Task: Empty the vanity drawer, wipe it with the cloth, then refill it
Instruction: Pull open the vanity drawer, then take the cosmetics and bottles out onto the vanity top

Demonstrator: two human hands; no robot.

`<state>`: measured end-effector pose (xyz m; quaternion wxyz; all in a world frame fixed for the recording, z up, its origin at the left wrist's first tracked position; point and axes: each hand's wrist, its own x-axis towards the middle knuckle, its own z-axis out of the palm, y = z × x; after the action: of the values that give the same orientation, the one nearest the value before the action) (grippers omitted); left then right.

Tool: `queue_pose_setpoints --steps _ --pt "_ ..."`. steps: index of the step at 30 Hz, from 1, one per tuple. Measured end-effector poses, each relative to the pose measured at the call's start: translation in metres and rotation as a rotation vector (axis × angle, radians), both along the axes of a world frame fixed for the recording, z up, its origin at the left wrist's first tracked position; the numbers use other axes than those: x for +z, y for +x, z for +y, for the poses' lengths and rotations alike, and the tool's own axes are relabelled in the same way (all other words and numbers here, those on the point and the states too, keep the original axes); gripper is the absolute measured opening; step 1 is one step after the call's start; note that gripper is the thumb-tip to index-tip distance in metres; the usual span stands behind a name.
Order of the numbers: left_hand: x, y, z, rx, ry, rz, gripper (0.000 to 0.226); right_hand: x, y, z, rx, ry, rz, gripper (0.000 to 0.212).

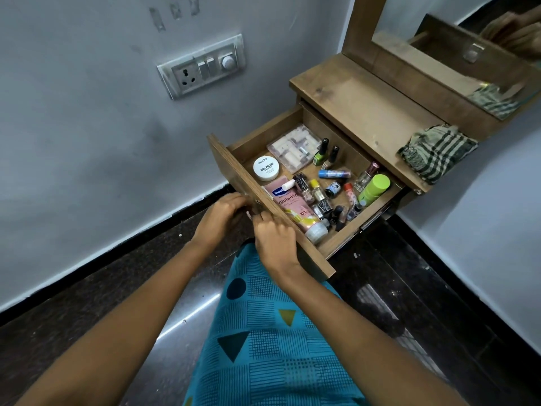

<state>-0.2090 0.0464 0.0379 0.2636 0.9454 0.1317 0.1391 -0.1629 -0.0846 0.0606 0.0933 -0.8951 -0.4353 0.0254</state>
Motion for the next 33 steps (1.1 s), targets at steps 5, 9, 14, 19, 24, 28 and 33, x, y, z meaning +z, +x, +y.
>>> queue_pose_setpoints --steps 5,9,14,19,24,28,33 --pt "0.037 0.028 -0.008 0.006 0.098 -0.155 0.017 0.025 0.029 -0.012 -0.084 0.257 0.161 0.018" --pt "0.044 0.072 -0.012 0.076 0.020 0.010 0.017 0.026 0.059 -0.027 -0.274 0.263 0.273 0.020" --pt "0.035 0.119 -0.008 0.197 0.105 0.530 0.020 0.007 0.082 -0.042 -0.359 -0.091 0.449 0.020" --pt "0.025 0.144 0.000 0.221 0.247 0.824 0.034 -0.007 0.088 -0.045 -0.295 -0.285 0.438 0.028" --pt "0.018 0.157 0.002 0.207 0.332 0.925 0.027 -0.007 0.095 -0.038 -0.271 -0.420 0.446 0.038" --pt "0.009 0.159 0.002 0.226 0.332 0.938 0.042 -0.007 0.099 -0.036 -0.288 -0.447 0.508 0.049" --pt "0.001 0.158 0.007 0.311 0.210 0.919 0.048 -0.008 0.104 -0.037 -0.333 -0.351 0.636 0.051"
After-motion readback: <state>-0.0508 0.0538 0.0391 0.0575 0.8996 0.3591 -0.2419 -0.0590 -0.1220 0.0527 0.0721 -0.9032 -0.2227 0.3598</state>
